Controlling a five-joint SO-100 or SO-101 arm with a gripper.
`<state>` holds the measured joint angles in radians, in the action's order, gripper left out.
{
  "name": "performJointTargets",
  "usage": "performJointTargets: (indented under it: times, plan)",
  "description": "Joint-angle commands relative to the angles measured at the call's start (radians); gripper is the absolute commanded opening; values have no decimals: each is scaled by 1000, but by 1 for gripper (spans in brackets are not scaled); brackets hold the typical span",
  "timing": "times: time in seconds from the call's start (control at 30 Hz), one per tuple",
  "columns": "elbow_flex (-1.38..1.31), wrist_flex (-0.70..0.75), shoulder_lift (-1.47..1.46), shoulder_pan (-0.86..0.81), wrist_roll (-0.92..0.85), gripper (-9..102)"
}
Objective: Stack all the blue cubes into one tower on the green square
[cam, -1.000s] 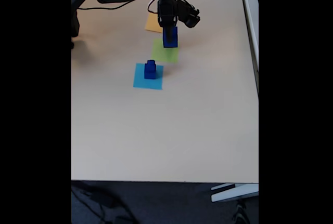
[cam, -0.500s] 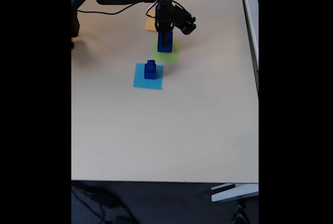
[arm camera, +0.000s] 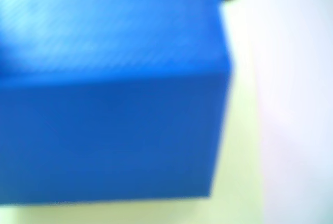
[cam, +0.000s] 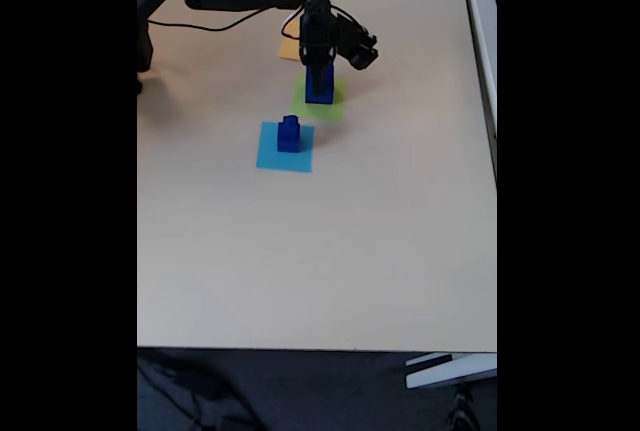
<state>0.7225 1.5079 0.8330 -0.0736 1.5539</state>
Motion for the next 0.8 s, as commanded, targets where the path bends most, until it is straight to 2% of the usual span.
performJointTargets:
  times: [0.0,0.6,0.77]
  plan:
    - [0,-23,55,-9,-8,17]
    - [14,-69,66,0,-34,40]
    - [-9,-120,83,0,-98,42]
